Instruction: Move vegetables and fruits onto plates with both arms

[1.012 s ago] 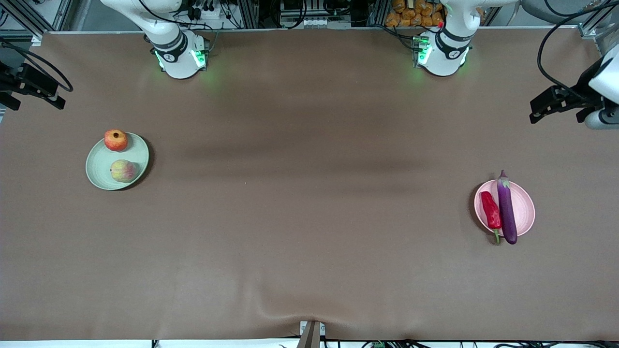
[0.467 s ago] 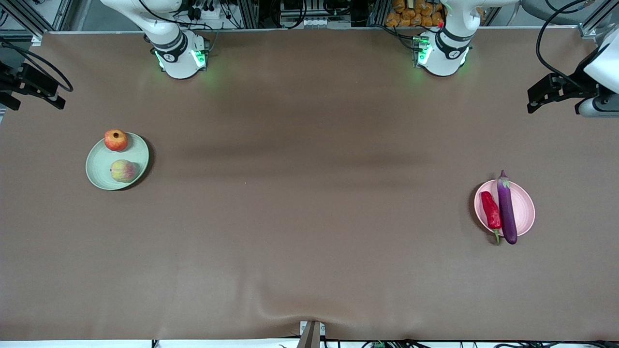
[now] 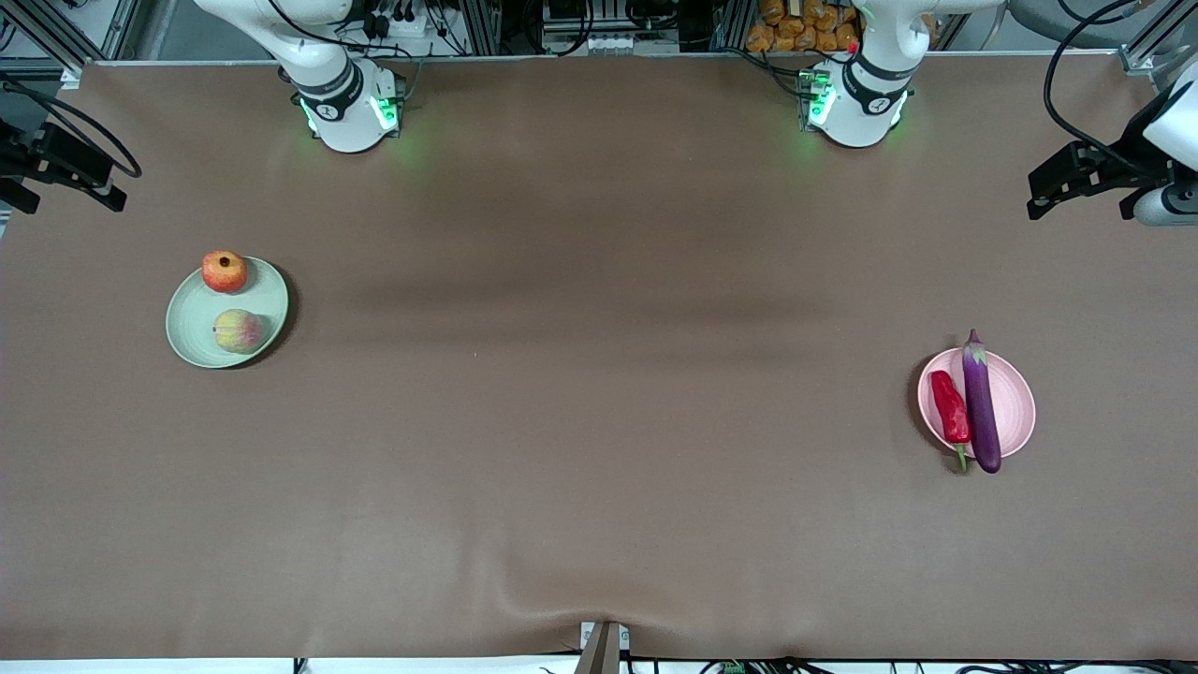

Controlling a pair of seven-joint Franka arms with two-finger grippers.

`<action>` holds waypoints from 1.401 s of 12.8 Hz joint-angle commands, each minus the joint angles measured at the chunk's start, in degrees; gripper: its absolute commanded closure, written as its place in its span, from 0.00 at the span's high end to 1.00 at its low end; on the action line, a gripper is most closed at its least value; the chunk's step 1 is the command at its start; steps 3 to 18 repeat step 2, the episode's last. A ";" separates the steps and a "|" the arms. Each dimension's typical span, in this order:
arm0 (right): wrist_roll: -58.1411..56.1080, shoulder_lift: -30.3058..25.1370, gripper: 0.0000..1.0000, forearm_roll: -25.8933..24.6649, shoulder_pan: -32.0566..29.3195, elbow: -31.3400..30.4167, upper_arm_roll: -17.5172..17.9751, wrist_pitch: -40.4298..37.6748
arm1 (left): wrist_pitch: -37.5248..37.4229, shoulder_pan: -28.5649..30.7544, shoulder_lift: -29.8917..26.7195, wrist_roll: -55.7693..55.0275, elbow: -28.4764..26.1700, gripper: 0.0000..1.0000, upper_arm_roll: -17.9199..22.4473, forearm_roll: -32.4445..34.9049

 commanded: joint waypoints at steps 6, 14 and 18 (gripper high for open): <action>0.54 0.04 1.00 0.52 -0.66 0.72 0.41 -0.65 | -0.91 0.25 -0.19 0.48 0.62 1.00 -0.16 -0.82; 0.54 0.04 1.00 0.52 -0.66 0.72 0.41 -0.65 | -0.91 0.25 -0.19 0.48 0.62 1.00 -0.16 -0.82; 0.54 0.04 1.00 0.52 -0.66 0.72 0.41 -0.65 | -0.91 0.25 -0.19 0.48 0.62 1.00 -0.16 -0.82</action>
